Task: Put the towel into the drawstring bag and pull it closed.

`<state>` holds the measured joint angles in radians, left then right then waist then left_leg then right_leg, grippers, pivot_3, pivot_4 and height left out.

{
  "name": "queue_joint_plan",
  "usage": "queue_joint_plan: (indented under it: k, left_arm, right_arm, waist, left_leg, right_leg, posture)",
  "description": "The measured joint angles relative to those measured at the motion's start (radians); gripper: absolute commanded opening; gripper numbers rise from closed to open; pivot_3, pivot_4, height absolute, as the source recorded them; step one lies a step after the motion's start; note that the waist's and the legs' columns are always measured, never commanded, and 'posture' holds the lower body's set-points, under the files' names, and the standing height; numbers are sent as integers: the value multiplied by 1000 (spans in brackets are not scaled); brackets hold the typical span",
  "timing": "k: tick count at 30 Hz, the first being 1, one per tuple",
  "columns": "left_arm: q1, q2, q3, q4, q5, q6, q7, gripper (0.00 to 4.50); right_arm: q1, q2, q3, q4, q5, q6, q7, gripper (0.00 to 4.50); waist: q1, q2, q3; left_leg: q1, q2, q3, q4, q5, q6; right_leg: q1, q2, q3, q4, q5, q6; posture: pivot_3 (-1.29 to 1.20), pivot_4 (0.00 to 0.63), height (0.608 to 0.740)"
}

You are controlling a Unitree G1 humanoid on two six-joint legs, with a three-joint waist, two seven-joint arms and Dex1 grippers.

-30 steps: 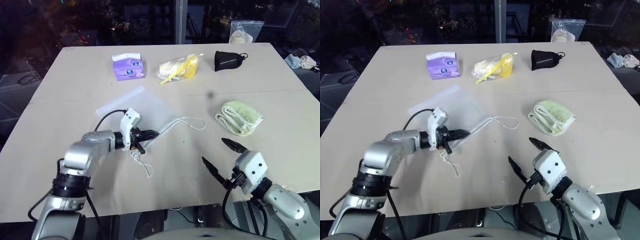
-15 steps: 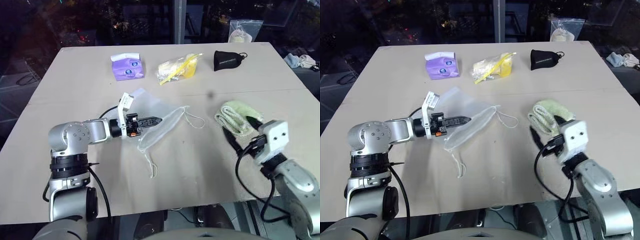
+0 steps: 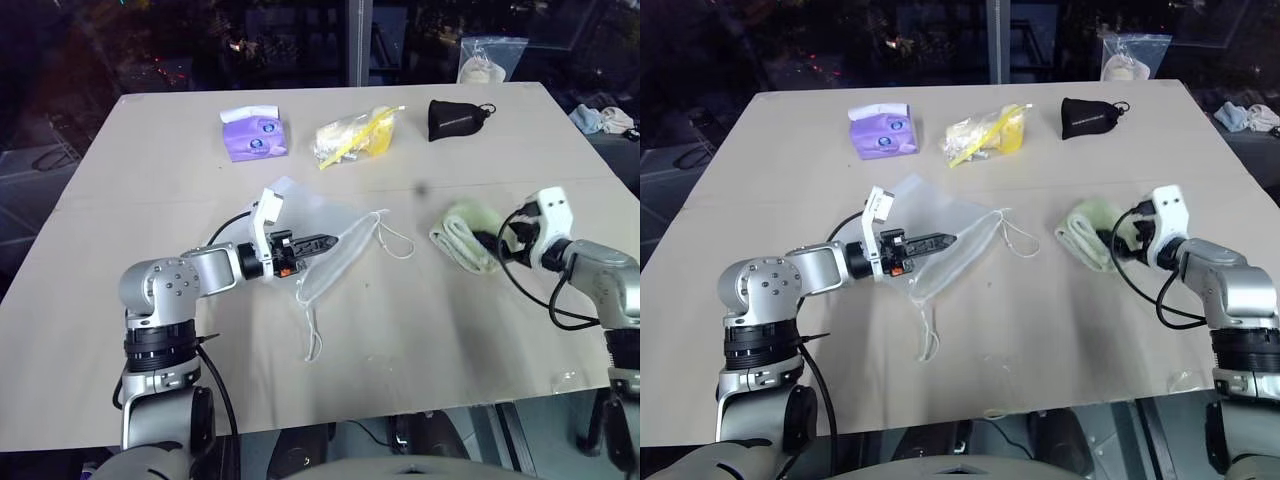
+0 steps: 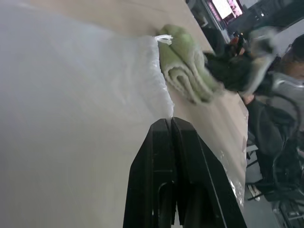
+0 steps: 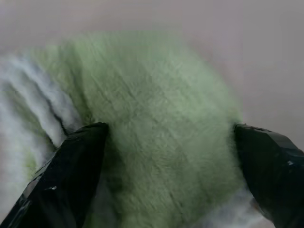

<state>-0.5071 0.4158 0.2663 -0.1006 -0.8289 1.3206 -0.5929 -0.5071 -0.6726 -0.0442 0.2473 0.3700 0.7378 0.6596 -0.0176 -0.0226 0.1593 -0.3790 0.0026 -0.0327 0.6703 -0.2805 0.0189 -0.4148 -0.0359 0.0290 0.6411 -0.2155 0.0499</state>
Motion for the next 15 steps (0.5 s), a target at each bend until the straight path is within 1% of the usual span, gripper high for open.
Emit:
queue_joint_plan:
  k: [3,6,7,8,10,11,12,14,15]
  left_arm:
    - [2,-16,-2,-9,-1,-3,9,30]
    - [9,-23,-1,-12,-1,-9,20,0]
    - [10,-30,-1,-12,-1,-15,25,0]
    - [10,-31,-2,-12,-2,-19,28,0]
    - [9,-32,-1,-11,-2,-22,32,0]
    - [9,-32,0,-11,-2,-22,33,0]
    - [7,-33,-2,-9,-2,-23,34,0]
    - [4,-32,-4,-6,-2,-26,33,0]
    - [1,-31,-10,-4,-1,-27,30,0]
  right_arm:
    - [-65,-20,67,116,-55,-68,110,4500]
    - [-97,-37,121,179,-106,-150,197,3680]
    - [-98,-35,140,188,-127,-200,236,3680]
    - [-80,-35,146,177,-137,-237,264,2928]
    - [-34,-36,143,137,-141,-304,296,2107]
    - [-6,-35,141,107,-137,-335,311,1771]
    - [41,-26,109,58,-113,-352,321,1323]
    - [137,19,36,-46,-26,-319,329,551]
    - [223,69,-16,-143,63,-279,322,301]
  waist:
    - [-6,-1,-1]
    - [-12,-3,-2]
    - [-12,-3,-2]
    - [-13,-4,-3]
    - [-13,-4,-3]
    - [-12,-4,-3]
    - [-12,-4,-3]
    - [-8,-4,-3]
    - [-6,-3,-2]
  left_leg:
    - [0,0,0,0,0,0]
    - [1,0,0,0,0,0]
    - [2,0,0,0,0,0]
    - [1,1,-2,0,0,0]
    - [1,1,-3,0,0,0]
    - [1,1,-4,0,0,-1]
    - [1,2,-4,0,0,-1]
    - [0,3,-8,-1,0,-1]
    - [-1,3,-10,-2,0,-1]
  right_leg:
    - [0,0,1,0,0,0]
    - [1,0,1,0,0,0]
    - [1,0,1,0,0,0]
    - [2,0,-1,0,0,0]
    - [2,0,-2,1,0,0]
    - [2,0,-3,1,0,0]
    - [2,0,-3,0,0,0]
    - [1,0,-4,0,0,0]
    - [0,0,-3,0,0,0]
  posture:
    - [0,150,740]
    - [0,150,740]
    - [0,150,740]
    - [0,150,740]
    - [0,150,740]
    - [0,150,740]
    - [0,150,740]
    - [0,150,740]
    - [0,150,740]
